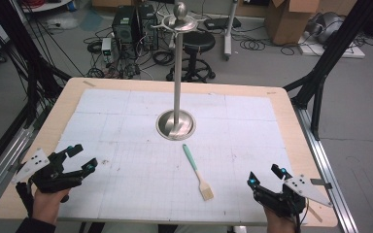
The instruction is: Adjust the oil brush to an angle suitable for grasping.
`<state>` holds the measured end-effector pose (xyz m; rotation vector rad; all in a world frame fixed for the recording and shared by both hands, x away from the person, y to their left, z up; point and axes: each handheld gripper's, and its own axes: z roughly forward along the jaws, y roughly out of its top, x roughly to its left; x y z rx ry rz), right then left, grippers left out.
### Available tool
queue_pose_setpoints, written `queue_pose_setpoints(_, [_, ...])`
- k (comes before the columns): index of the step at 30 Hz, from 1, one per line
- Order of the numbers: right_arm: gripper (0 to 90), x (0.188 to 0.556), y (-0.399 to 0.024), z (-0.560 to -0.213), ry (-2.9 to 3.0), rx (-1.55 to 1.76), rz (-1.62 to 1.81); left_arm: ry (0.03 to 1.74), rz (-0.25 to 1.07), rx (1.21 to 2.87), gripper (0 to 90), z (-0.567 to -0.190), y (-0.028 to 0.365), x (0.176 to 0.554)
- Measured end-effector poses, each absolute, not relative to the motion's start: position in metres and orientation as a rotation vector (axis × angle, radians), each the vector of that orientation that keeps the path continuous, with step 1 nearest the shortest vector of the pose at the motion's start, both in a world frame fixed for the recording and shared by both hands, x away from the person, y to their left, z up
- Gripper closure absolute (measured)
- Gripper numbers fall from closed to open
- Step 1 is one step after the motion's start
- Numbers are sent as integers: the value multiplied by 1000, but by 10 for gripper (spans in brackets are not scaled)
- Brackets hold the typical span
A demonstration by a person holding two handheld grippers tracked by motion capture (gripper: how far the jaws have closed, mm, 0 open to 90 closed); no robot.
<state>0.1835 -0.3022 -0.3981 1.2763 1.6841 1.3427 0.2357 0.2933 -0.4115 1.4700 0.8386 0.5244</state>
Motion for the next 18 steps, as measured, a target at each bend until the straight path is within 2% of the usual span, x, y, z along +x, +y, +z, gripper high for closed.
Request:
queue_pose_setpoints(9, [196,188,-301,-401,1693,1291,1351,851,523,1458,186,-412,295,238])
queue_pose_setpoints(13, [277,189,-294,-400,1727,1268,1371,855,518,1451,187,-411,296,237])
queue_pose_setpoints(18, [488,192,-274,-397,1808,1212,1405,829,504,1479,189,-412,291,238])
